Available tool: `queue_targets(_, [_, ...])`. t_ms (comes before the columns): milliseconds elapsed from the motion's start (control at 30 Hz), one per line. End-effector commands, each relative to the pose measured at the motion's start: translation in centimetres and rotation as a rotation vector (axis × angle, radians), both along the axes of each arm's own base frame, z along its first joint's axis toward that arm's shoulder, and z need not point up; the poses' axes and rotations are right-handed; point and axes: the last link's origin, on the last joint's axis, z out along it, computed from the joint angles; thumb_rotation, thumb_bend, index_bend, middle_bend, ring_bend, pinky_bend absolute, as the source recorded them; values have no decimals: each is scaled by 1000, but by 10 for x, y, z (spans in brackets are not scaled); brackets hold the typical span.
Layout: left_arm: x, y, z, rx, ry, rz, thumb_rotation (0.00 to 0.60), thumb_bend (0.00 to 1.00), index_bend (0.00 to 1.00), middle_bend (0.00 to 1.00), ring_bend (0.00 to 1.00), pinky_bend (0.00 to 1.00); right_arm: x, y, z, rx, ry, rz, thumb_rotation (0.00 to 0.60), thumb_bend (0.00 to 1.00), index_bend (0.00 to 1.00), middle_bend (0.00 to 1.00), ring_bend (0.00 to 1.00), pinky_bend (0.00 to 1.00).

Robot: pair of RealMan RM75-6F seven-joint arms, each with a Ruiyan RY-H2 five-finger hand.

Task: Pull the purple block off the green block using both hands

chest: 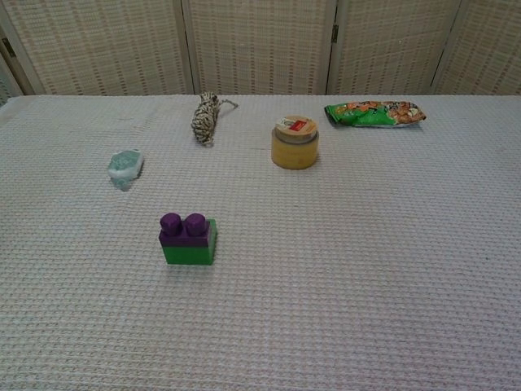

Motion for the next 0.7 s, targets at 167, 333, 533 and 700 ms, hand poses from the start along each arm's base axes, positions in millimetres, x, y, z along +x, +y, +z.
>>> queue_targets(167, [23, 16, -22, -41, -119, -109, 600, 420, 213, 0, 0, 0, 0, 2, 3, 4, -30, 9, 600, 295, 0, 0, 0, 0])
queue_targets(333, [37, 33, -36, -115, -173, -91, 600, 420, 226, 0, 0, 0, 0, 2, 9, -10, -63, 11, 600, 294, 0, 0, 0, 0])
queue_targets(533, [46, 54, -60, -71, -170, -3, 600, 420, 293, 0, 0, 0, -2, 0, 8, 12, -65, 4, 600, 294, 0, 0, 0, 0])
queue_targets(700, [64, 64, -83, -109, -151, 26, 600, 420, 343, 0, 0, 0, -3, -2, 12, -12, -74, -6, 600, 295, 0, 0, 0, 0])
